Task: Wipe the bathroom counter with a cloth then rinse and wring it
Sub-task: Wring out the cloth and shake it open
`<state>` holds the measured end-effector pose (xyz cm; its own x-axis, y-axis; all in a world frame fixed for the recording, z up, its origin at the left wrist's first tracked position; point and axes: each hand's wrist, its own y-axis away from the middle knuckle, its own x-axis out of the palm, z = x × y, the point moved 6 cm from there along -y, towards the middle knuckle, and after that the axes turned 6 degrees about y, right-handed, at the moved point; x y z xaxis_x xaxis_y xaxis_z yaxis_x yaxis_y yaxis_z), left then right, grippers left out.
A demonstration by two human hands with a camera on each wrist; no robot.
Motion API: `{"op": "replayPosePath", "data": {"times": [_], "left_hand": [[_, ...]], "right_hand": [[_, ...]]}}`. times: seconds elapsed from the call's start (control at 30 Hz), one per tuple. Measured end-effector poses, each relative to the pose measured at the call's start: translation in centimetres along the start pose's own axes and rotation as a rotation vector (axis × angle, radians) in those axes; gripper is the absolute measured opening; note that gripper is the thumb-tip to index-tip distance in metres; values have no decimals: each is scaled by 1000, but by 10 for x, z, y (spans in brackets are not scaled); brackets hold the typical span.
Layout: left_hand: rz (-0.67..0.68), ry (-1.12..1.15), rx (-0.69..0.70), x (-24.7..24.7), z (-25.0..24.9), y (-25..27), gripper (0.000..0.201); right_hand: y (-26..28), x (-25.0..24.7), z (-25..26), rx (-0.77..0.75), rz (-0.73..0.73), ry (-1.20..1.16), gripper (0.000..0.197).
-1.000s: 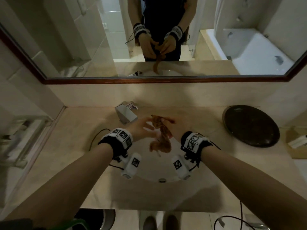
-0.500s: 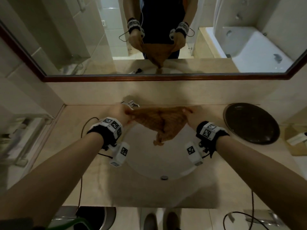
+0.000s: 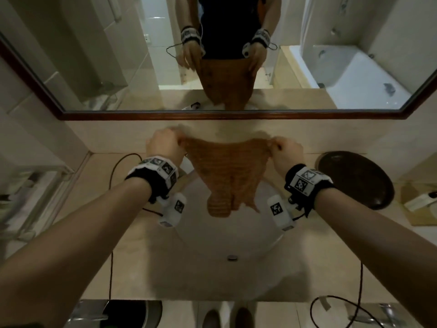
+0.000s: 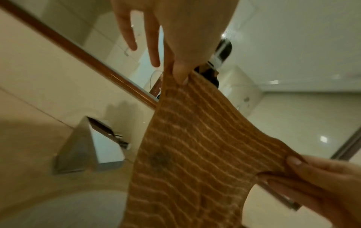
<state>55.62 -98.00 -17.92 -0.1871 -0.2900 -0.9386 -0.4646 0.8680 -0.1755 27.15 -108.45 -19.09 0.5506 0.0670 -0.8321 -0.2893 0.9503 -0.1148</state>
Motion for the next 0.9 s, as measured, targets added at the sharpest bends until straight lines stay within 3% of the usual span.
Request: {"op": "replayPosePath", "data": {"times": [0.03, 0.07, 0.1, 0.17, 0.2, 0.23, 0.27, 0.37, 0.4, 0.43, 0.5, 0.53, 0.6, 0.63, 0.73, 0.9], "left_hand": [[-103, 59, 22, -9, -5, 1, 24], [-107, 88, 26, -8, -10, 3, 23], [-6, 50, 45, 2, -14, 8, 21], [419, -173, 108, 42, -19, 39, 22], [528, -264, 132, 54, -16, 51, 22], [537, -286, 121, 58, -10, 54, 21], [440, -256, 118, 55, -7, 49, 23], [-3, 29, 134, 28, -6, 32, 25], [-32, 52, 145, 24, -8, 35, 21], [69, 52, 160, 30, -9, 39, 17], [494, -225, 156, 55, -5, 62, 17], [571, -322, 140, 60, 1, 69, 19], [476, -332, 87, 53, 8, 60, 20], [383, -261, 54, 45, 11, 51, 17], [266, 45, 15, 21, 2, 48, 11], [235, 410, 42, 17, -18, 62, 20]], "right_hand": [[4, -7, 7, -35, -63, -78, 26], [10, -7, 10, -61, -66, -128, 24], [16, 2, 9, -57, 10, -104, 23], [34, 39, -4, 9, 370, 165, 26], [40, 51, -16, 51, 484, 266, 30], [41, 53, -20, 62, 496, 295, 31], [38, 48, -19, 55, 432, 234, 28], [37, 13, -2, -48, 60, -37, 22], [39, 7, 1, -84, -2, -81, 21], [41, 10, -1, -91, 15, -65, 24], [49, 38, -13, -18, 297, 182, 32], [54, 48, -23, 34, 395, 276, 33], [51, 45, -28, 62, 372, 238, 30], [49, 38, -24, 56, 314, 218, 28], [47, 20, -18, 55, 217, 193, 30], [68, -12, -30, 136, 108, 186, 33]]}}
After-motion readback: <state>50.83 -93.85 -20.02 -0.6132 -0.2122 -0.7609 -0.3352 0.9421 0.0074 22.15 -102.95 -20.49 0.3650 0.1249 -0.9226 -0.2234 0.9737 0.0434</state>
